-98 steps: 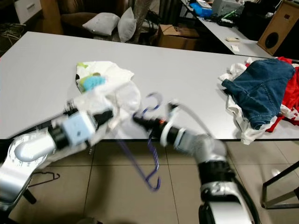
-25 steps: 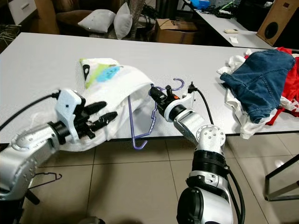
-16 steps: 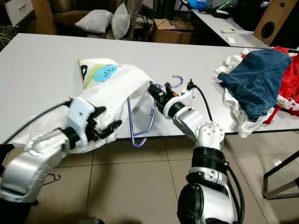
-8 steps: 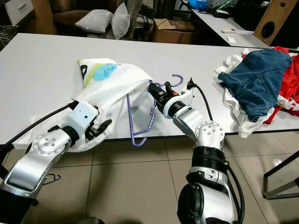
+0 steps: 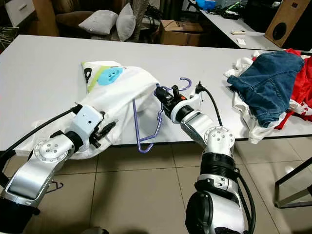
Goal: Hang hanger
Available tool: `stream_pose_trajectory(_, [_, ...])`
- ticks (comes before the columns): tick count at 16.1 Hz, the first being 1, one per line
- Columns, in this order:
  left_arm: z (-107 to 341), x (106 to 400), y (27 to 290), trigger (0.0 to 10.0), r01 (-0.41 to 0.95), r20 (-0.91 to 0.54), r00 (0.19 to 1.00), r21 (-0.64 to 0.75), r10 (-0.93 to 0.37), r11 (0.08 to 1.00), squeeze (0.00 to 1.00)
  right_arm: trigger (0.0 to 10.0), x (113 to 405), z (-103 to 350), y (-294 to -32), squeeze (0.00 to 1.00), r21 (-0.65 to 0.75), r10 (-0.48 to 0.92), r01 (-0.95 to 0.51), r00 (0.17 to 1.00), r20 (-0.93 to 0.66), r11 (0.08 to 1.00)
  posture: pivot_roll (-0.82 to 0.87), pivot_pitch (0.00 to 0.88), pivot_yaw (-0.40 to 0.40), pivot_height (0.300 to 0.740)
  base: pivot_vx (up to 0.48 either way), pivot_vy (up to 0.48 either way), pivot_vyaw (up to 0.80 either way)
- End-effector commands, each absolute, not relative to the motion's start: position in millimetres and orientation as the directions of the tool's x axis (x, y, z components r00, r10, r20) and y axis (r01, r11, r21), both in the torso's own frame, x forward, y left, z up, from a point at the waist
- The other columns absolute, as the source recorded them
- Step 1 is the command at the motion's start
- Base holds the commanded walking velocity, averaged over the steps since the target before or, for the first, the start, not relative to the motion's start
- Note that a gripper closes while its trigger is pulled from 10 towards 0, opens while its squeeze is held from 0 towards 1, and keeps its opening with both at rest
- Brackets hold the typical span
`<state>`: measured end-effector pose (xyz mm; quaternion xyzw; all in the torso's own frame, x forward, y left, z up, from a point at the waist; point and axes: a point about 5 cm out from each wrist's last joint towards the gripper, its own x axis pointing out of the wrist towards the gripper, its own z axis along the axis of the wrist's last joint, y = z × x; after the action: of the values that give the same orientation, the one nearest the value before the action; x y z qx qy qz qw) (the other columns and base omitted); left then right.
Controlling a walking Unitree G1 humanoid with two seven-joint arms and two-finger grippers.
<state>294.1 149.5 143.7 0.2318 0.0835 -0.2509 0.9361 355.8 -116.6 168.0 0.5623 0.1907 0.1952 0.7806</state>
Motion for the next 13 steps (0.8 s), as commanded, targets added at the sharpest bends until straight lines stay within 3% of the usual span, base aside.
stream_pose_trajectory(1, [143.6, 294.2, 149.9, 0.0, 0.510, -0.268, 0.859, 0.387, -0.436, 0.768, 0.00, 10.0, 357.9, 176.0, -121.4, 0.00, 0.950, 0.509, -0.115, 0.859, -0.052, 0.291, 0.07, 0.000, -0.084, 0.740, 0.000, 0.000, 0.00])
stream_pose_trajectory(13, [126.1, 307.4, 158.7, 0.0, 0.450, -0.278, 0.891, 0.428, -0.360, 0.783, 0.00, 10.0, 357.8, 171.3, -120.0, 0.00, 0.953, 0.505, -0.104, 0.861, -0.057, 0.285, 0.07, 0.000, -0.072, 0.740, 0.000, 0.000, 0.00])
